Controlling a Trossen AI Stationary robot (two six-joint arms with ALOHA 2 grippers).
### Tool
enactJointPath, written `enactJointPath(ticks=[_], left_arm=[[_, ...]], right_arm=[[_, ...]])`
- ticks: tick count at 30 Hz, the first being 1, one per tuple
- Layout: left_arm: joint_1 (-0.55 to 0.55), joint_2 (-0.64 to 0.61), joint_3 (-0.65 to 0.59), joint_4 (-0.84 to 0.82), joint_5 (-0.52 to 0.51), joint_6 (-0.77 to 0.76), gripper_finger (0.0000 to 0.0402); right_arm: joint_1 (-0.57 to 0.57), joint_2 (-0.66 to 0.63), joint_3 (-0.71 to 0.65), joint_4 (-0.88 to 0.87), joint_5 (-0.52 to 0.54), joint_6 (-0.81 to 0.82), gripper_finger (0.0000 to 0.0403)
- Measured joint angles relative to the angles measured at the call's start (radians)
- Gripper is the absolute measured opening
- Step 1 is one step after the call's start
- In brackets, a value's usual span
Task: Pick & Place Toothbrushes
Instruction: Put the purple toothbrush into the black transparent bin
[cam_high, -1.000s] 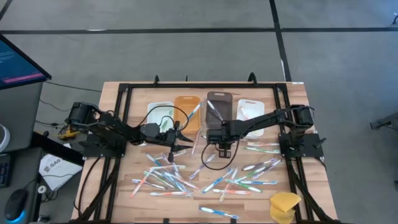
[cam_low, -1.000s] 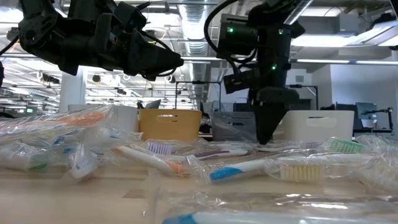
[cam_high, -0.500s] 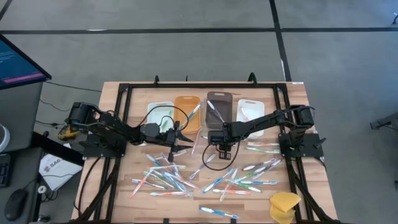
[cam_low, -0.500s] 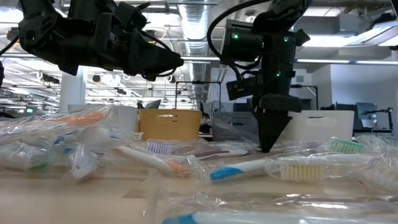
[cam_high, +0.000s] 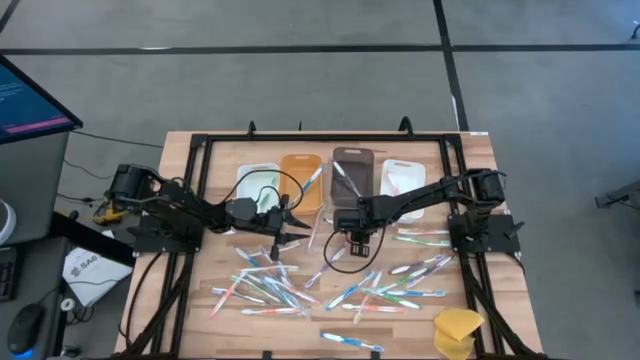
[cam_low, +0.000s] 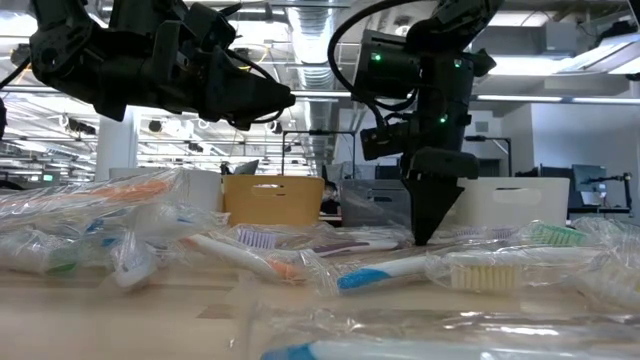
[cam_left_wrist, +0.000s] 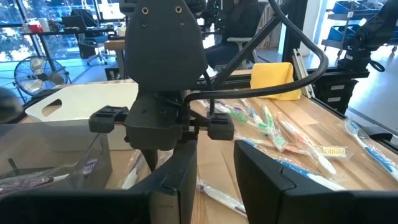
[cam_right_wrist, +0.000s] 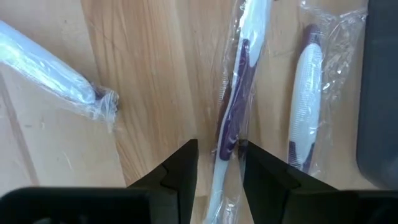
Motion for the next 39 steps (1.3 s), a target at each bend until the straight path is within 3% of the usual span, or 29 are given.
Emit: enactJointPath(ticks=[14, 39], left_arm=[[0.000, 0.000, 0.000, 0.000, 0.000, 0.000, 0.0102], [0.000, 0.000, 0.000, 0.000, 0.000, 0.000, 0.0102]], right_arm=[[0.001, 0.000, 0.001, 0.003, -0.019, 0.000, 0.0010], [0.014, -0.003, 0.043, -0.092, -0.047, 0.053, 0.0001]])
